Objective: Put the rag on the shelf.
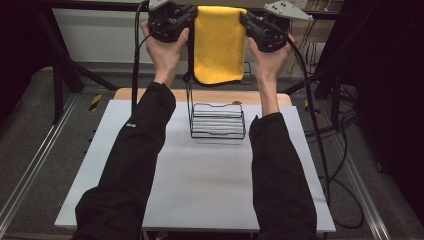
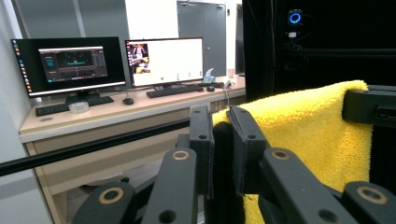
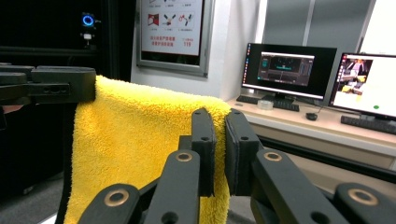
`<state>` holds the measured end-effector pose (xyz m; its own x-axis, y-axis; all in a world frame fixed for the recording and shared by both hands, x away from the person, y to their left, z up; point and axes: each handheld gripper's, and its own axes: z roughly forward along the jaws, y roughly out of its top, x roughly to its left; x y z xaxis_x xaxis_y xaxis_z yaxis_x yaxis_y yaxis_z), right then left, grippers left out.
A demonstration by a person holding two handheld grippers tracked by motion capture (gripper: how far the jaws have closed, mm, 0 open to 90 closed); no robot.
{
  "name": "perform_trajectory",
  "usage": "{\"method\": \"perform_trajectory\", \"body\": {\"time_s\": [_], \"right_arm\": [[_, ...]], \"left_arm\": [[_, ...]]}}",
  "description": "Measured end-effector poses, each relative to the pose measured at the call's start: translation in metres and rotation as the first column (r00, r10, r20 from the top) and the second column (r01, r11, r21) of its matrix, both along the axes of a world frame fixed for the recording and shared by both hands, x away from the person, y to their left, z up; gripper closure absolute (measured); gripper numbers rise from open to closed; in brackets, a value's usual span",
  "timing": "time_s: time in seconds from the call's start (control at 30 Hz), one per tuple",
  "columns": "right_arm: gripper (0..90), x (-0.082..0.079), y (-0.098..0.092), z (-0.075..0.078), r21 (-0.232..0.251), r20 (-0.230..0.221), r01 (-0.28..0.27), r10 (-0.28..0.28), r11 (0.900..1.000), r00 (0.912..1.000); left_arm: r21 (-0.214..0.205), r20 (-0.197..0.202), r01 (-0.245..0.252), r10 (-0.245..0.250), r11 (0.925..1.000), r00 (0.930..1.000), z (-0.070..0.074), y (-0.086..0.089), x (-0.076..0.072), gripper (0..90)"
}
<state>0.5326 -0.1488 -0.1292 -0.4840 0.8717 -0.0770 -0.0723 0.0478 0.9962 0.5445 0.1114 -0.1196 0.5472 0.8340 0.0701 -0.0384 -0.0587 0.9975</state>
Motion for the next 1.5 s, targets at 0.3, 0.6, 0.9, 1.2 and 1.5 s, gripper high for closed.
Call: {"method": "perform_trajectory", "body": {"time_s": [0.3, 0.6, 0.9, 1.2, 1.5], "right_arm": [[83.9, -0.003, -0.002, -0.016, -0.013, -0.022, -0.004, 0.004, 0.9999, 0.9997], [83.8, -0.011, -0.007, -0.037, -0.032, -0.051, -0.016, 0.014, 0.9994, 0.9986], [83.8, -0.012, -0.008, -0.059, -0.037, -0.087, -0.027, 0.023, 0.9989, 0.9960], [83.8, -0.018, -0.010, -0.068, -0.033, -0.086, -0.043, 0.040, 0.9985, 0.9955], [83.6, -0.034, -0.014, -0.068, -0.029, -0.057, -0.061, 0.060, 0.9977, 0.9966]], "left_arm": [[0.027, -0.009, 0.019, -0.019, 0.9995, 0.9998, -0.021, -0.001, 0.001, 79.8], [0.048, -0.023, 0.035, -0.034, 0.9982, 0.9992, -0.043, -0.001, -0.003, 79.8], [0.058, -0.053, 0.058, -0.055, 0.9966, 0.9971, -0.066, 0.000, -0.006, 79.8], [0.067, -0.050, 0.079, -0.076, 0.9946, 0.9959, -0.074, 0.002, -0.015, 79.8], [0.070, -0.014, 0.121, -0.120, 0.9902, 0.9926, -0.072, 0.006, -0.035, 79.7]]}}
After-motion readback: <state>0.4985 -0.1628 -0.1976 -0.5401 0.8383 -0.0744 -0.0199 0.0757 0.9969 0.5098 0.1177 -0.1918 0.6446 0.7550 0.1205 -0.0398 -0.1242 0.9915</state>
